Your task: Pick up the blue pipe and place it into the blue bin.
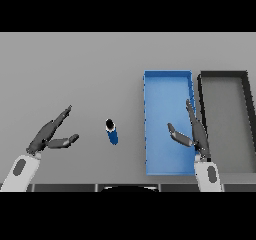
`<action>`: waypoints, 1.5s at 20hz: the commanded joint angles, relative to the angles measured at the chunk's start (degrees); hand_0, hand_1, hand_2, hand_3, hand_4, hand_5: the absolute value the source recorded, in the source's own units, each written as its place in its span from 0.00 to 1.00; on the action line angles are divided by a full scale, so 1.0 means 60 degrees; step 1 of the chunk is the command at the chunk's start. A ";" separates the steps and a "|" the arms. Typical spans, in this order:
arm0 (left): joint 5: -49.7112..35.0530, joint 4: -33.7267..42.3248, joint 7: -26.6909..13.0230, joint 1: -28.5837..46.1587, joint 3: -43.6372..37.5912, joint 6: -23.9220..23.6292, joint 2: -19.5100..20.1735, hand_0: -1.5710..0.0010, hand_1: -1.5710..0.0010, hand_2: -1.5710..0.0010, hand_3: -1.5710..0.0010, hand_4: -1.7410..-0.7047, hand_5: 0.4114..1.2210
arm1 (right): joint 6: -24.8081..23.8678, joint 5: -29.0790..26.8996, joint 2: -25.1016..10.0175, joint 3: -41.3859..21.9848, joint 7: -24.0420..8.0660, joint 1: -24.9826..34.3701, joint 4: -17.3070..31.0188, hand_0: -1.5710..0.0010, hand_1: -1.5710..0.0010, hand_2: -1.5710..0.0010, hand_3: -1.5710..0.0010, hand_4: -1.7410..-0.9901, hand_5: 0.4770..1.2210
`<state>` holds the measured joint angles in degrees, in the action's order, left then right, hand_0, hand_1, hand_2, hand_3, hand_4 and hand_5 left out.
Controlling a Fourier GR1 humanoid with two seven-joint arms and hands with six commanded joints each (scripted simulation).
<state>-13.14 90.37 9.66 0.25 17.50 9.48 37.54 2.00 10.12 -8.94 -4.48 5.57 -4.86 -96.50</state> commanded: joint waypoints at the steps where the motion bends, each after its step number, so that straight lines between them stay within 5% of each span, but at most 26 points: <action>1: 0.0043 0.0094 -0.0150 -0.0014 0.0191 0.0105 -0.0073 1.00 1.00 1.00 1.00 0.65 0.14 | 0.0011 0.0020 -0.0017 -0.0015 0.0021 -0.0010 -0.0029 1.00 1.00 1.00 1.00 0.75 0.19; 8: 0.0804 0.0440 -0.1055 -0.0133 0.1525 0.0410 -0.0825 1.00 1.00 1.00 1.00 0.58 0.05 | -0.0015 -0.0017 0.0138 -0.0066 -0.0095 -0.0195 -0.0148 1.00 1.00 1.00 1.00 0.72 0.18; 16: 0.1493 -0.0685 -0.0910 -0.1002 0.2150 -0.0064 -0.2604 1.00 1.00 1.00 1.00 0.57 0.06 | -0.0032 0.0066 0.0183 -0.0132 -0.0137 -0.0366 -0.0281 1.00 1.00 1.00 1.00 0.72 0.19; 24: 0.2136 -0.1914 -0.0823 -0.1655 0.2420 -0.0376 -0.3484 1.00 1.00 1.00 1.00 0.66 0.01 | 0.0031 -0.0063 0.0012 0.0059 0.0066 -0.0289 -0.0168 1.00 1.00 1.00 1.00 0.70 0.23; 27: 0.1973 -0.2158 -0.0448 -0.1830 0.2384 -0.0263 -0.3779 1.00 1.00 1.00 1.00 0.61 0.06 | -0.0024 0.0059 0.0011 0.0000 0.0157 -0.0380 -0.0272 1.00 1.00 1.00 1.00 0.71 0.23; 30: 0.1520 -0.2233 -0.0374 -0.1720 0.2271 -0.0261 -0.4266 0.99 0.90 0.80 0.82 0.48 0.25 | 0.0025 -0.0003 0.0015 0.0010 0.0146 -0.0377 -0.0245 1.00 1.00 1.00 1.00 0.70 0.24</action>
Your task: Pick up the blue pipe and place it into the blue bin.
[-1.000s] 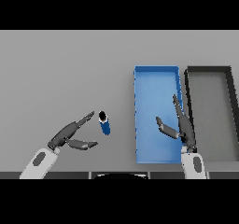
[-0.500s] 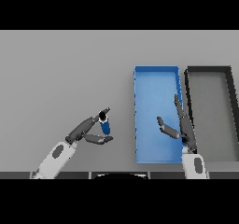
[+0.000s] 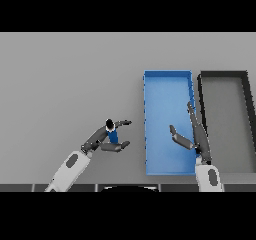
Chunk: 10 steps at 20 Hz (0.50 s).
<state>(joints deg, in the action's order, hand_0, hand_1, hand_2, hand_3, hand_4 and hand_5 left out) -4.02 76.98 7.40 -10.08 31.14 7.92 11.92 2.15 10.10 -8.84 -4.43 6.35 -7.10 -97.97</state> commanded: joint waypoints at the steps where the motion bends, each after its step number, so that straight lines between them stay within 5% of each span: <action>1: -0.0208 -0.0116 -0.0004 -0.0057 -0.0099 0.0058 -0.0151 0.92 0.80 0.69 0.66 0.44 0.40 | -0.0002 -0.0014 -0.0011 0.0032 0.0026 0.0013 0.0064 1.00 1.00 1.00 1.00 0.69 0.24; 3: -0.0335 -0.0076 0.0075 0.0003 -0.0185 -0.0010 -0.0205 0.62 0.52 0.45 0.42 0.29 0.62 | -0.0024 -0.0022 -0.0013 0.0043 0.0027 0.0056 0.0010 1.00 1.00 1.00 1.00 0.69 0.24; 5: -0.0311 -0.0034 -0.0037 0.0090 -0.0032 0.0020 -0.0284 0.39 0.33 0.29 0.29 0.19 0.75 | 0.0062 -0.0156 -0.0004 0.0068 -0.0047 0.0042 0.0018 1.00 1.00 1.00 1.00 0.68 0.25; 10: 0.0154 0.0086 0.0494 0.0039 0.0183 -0.0400 -0.0452 0.13 0.11 0.09 0.10 0.23 0.92 | 0.0010 -0.0138 0.0125 0.0036 -0.0350 0.0352 0.0231 1.00 1.00 1.00 1.00 0.69 0.22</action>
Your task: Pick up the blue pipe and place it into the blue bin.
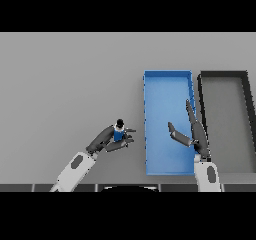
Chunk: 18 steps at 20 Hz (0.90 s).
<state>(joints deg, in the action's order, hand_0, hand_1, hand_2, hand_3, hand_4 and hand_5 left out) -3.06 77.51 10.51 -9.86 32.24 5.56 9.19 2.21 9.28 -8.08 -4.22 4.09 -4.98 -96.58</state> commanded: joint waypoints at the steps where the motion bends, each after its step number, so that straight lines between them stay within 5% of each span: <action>1: -0.0012 0.0032 0.0100 -0.0033 -0.0048 -0.0038 -0.0082 0.10 0.09 0.08 0.08 0.24 0.94 | 0.0005 0.0018 0.0011 -0.0032 0.0092 -0.0121 -0.0073 1.00 1.00 1.00 1.00 0.69 0.21; 5: -0.0092 0.0818 0.0339 0.0004 -0.0136 -0.0098 -0.0210 0.04 0.04 0.03 0.03 0.26 0.97 | 0.0131 -0.0187 -0.0060 0.0055 0.0046 -0.0155 -0.0169 1.00 1.00 1.00 1.00 0.68 0.21; 18: -0.0012 0.2421 -0.1205 -0.0680 -0.0061 0.0461 -0.0499 0.00 0.00 0.00 0.00 0.26 1.00 | -0.0053 0.0171 -0.0279 0.0118 0.0408 -0.0311 -0.0197 1.00 1.00 1.00 1.00 0.79 0.22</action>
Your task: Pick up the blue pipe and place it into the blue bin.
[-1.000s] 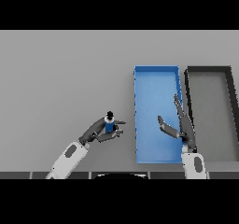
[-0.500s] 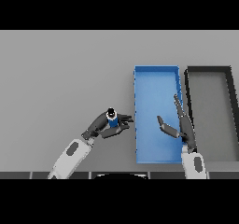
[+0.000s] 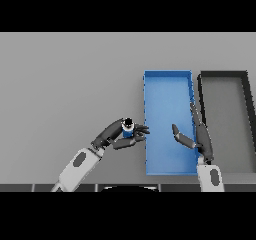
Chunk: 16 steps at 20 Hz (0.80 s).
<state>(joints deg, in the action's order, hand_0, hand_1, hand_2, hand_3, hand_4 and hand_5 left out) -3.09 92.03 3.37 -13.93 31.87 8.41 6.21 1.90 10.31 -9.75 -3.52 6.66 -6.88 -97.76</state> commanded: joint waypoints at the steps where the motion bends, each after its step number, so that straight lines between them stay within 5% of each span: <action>1: 0.0013 -0.0069 -0.0040 -0.0020 -0.0061 -0.0007 -0.0034 0.00 0.00 0.00 0.00 0.27 1.00 | -0.0113 0.0095 0.0064 -0.0041 0.0002 -0.0201 -0.0174 1.00 1.00 1.00 1.00 0.80 0.22; 8: 0.0160 -0.0314 0.0256 0.0004 -0.0283 0.0362 -0.0106 0.00 0.00 0.00 0.00 0.26 1.00 | -0.0912 0.0815 0.0643 -0.0424 -0.0108 -0.1694 -0.1665 1.00 1.00 0.99 1.00 0.74 0.22; 10: 0.0258 -0.0205 0.0110 0.0076 -0.0203 0.0404 -0.0196 0.00 0.00 0.00 0.00 0.26 1.00 | -0.0001 -0.0639 0.0572 -0.0287 0.0149 -0.1531 -0.2002 1.00 0.99 0.96 1.00 0.72 0.22; 16: 0.0412 -0.0178 -0.0055 0.0042 -0.0344 0.0548 -0.0368 0.00 0.00 0.00 0.00 0.26 1.00 | 0.2244 -0.3871 -0.0945 -0.0442 -0.2372 0.0019 -0.3463 1.00 0.99 0.93 1.00 0.67 0.13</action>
<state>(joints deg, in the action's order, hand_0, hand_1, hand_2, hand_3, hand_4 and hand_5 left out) -0.57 90.95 3.03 -13.71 29.81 11.78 3.99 15.36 -12.93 -15.46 -6.16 -7.46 -6.65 -118.56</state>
